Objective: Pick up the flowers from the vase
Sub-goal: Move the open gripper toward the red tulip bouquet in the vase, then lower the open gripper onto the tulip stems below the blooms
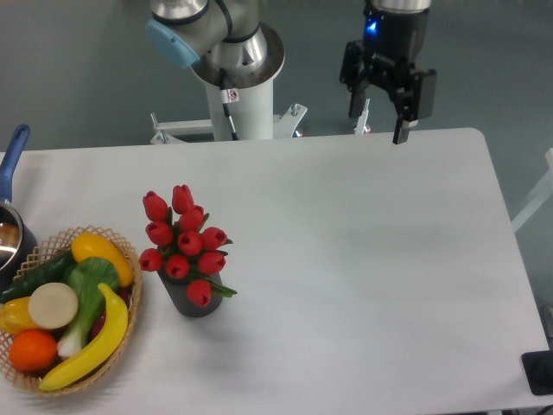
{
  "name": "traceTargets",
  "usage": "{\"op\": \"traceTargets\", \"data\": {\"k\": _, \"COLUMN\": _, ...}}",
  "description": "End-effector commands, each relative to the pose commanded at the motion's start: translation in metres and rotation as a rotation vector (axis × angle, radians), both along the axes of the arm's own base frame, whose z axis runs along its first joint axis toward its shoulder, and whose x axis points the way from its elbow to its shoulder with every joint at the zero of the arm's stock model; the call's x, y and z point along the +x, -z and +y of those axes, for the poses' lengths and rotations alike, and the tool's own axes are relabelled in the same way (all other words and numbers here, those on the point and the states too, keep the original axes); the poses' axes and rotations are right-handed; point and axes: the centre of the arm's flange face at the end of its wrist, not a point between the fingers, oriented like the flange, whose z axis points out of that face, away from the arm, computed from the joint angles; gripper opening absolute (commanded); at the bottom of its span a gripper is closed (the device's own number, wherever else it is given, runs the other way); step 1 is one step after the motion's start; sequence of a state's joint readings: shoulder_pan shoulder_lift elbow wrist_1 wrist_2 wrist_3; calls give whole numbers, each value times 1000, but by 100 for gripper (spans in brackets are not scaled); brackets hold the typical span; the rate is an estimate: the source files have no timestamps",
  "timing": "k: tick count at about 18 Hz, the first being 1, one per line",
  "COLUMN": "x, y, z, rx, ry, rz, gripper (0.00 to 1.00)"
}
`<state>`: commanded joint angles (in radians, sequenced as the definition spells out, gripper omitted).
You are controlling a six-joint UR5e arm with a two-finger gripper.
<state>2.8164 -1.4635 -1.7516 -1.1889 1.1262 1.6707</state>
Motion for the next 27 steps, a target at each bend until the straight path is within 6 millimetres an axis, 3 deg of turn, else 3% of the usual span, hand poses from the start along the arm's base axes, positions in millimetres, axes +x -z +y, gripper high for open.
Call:
{"op": "traceTargets", "data": {"k": 6, "x": 6, "y": 21, "z": 11, "rx": 136, "ry": -156, "rz": -132, "gripper": 100}}
{"op": "traceTargets", "data": {"k": 9, "x": 17, "y": 44, "z": 13, "rx": 219, "ry": -137, "rz": -152, "gripper": 100}}
{"op": "traceTargets", "data": {"k": 17, "x": 35, "y": 62, "z": 20, "rx": 230, "ry": -115, "rz": -194, "gripper": 100}}
{"op": "traceTargets", "data": {"k": 23, "x": 54, "y": 94, "z": 43, "rx": 310, "ry": -119, "rz": -407, "gripper": 100}}
{"op": "traceTargets", "data": {"k": 27, "x": 57, "y": 103, "z": 49, "rx": 367, "ry": -139, "rz": -519, "gripper": 100}}
